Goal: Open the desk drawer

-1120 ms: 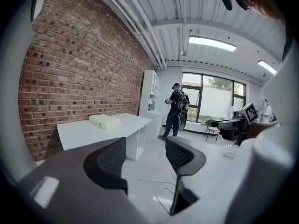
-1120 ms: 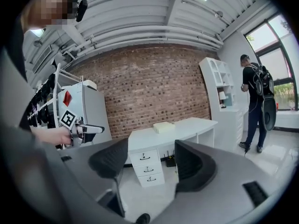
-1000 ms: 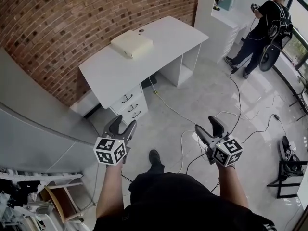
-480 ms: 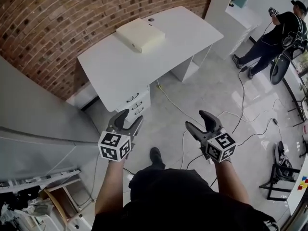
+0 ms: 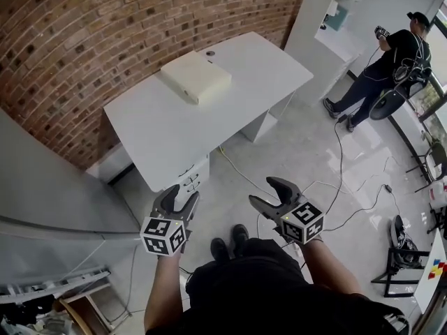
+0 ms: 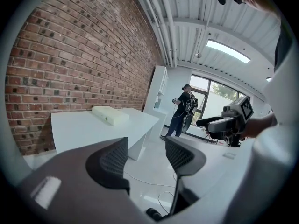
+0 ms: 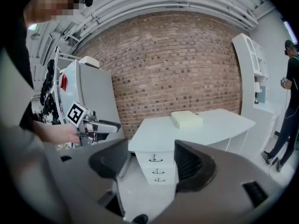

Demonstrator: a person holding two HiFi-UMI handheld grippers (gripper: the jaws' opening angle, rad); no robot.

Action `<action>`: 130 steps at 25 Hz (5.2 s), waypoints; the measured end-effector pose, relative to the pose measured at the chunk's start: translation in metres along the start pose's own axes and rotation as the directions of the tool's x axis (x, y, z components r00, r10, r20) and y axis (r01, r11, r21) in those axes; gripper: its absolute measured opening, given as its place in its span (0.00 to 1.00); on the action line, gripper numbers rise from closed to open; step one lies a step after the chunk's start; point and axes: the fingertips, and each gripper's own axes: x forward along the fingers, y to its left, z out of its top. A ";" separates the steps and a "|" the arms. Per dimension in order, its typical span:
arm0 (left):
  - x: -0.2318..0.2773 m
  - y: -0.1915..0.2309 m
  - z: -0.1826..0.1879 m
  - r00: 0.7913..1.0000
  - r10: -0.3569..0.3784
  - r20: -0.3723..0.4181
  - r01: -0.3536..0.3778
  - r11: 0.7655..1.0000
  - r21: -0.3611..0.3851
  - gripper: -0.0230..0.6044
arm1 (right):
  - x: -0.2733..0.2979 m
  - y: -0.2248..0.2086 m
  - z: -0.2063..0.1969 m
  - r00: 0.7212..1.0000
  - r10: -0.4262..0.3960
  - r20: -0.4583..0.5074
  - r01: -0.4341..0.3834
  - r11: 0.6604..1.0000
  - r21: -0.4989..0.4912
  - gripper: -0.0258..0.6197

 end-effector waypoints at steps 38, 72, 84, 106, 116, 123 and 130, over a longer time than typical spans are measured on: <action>0.207 0.041 -0.154 0.936 0.081 -0.343 -0.108 0.992 -0.060 0.44 | 0.150 -0.139 -0.127 0.973 0.184 -0.138 -0.164 0.975 0.150 0.47; 0.319 0.167 -0.373 0.778 0.184 -0.600 -0.147 0.983 0.110 0.42 | 0.301 -0.122 -0.296 0.884 0.419 -0.206 -0.422 0.906 0.030 0.47; 0.280 0.211 -0.413 0.752 0.290 -0.591 -0.271 0.955 0.123 0.42 | 0.321 -0.118 -0.333 0.852 0.438 -0.285 -0.456 0.890 0.005 0.47; 0.314 0.255 -0.488 0.595 0.389 -0.704 0.008 0.873 0.488 0.40 | 0.329 -0.118 -0.384 0.814 0.465 -0.348 -0.462 0.882 0.096 0.47; 0.320 0.266 -0.487 0.534 0.494 -0.686 0.057 0.789 0.612 0.15 | 0.324 -0.129 -0.393 0.808 0.465 -0.362 -0.459 0.882 0.108 0.46; 0.318 0.272 -0.481 0.546 0.538 -0.642 0.007 0.764 0.645 0.05 | 0.320 -0.130 -0.398 0.807 0.470 -0.358 -0.457 0.881 0.124 0.45; 0.317 0.266 -0.483 0.551 0.534 -0.641 -0.014 0.774 0.633 0.05 | 0.315 -0.131 -0.407 0.799 0.470 -0.375 -0.457 0.880 0.127 0.45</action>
